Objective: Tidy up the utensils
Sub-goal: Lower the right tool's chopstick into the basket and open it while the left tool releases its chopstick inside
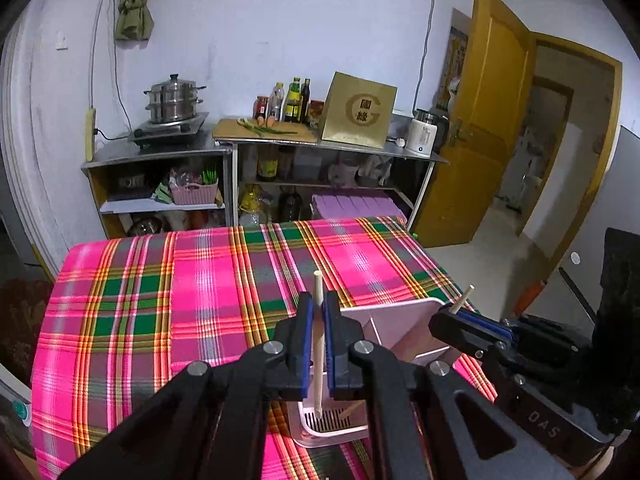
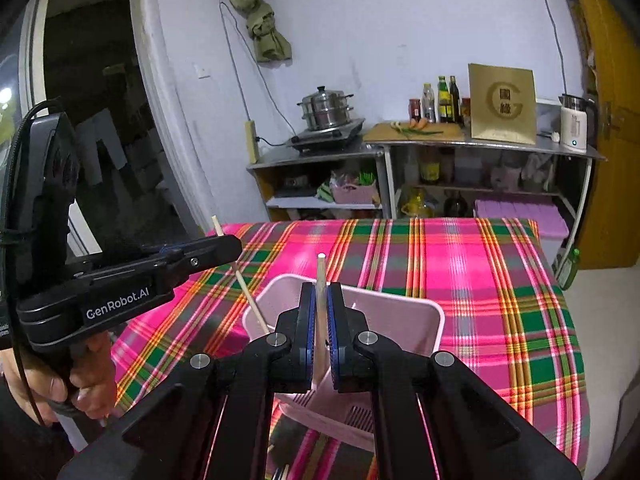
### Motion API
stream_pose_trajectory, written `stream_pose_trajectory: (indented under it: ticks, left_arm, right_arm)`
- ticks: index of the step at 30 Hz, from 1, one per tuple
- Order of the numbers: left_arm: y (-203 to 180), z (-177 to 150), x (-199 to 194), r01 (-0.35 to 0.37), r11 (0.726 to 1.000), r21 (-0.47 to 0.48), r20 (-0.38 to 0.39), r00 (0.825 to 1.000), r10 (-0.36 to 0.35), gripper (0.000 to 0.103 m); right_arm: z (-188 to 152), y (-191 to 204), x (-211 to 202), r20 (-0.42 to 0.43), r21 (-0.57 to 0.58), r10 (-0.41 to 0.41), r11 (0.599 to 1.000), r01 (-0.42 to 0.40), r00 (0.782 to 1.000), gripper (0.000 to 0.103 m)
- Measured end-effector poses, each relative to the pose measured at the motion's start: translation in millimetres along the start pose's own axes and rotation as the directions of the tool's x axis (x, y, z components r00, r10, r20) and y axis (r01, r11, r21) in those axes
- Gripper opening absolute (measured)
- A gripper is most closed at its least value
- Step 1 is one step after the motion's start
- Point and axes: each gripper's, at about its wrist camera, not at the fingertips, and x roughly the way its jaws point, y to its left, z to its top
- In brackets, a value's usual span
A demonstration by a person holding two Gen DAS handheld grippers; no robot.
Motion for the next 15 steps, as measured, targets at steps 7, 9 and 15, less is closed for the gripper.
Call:
stream_pose_trajectory:
  ticks: [7,9,15]
  left_arm:
    - [2,-5,-4,0.000,1.000,-0.007,0.000,1.000,0.000,0.014]
    - [1,-7,-9,-0.008,1.000,-0.001,0.007,1.000,0.008,0.020]
    - [2,-15,-41,0.001,1.000,-0.019,0.048,0.999,0.000,0.030]
  right_arm:
    - [-3,-1,0,-0.027,0.003,0.002,1.000,-0.002,1.000,0.006]
    - [-4,-1,-6,-0.018,-0.002,-0.007,1.000,0.007,1.000,0.010]
    - [-10,3,-34,0.021,-0.003,-0.007,1.000,0.007,1.000,0.015]
